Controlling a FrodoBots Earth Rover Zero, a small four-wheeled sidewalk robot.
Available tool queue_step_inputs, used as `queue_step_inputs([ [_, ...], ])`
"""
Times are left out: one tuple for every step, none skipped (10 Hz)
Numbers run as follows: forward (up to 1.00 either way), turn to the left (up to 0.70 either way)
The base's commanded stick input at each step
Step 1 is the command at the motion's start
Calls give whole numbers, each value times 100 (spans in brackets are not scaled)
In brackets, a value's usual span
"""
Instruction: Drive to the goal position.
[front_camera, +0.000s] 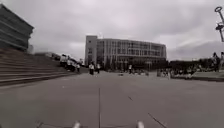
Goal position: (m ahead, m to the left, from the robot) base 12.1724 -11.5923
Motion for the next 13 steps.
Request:
queue_step_inputs([
  [70,0],
  [70,0],
  [70,0],
  [70,0],
  [70,0],
  [70,0],
  [70,0],
  [70,0],
  [70,0],
  [70,0],
  [70,0],
  [70,0],
  [70,0],
])
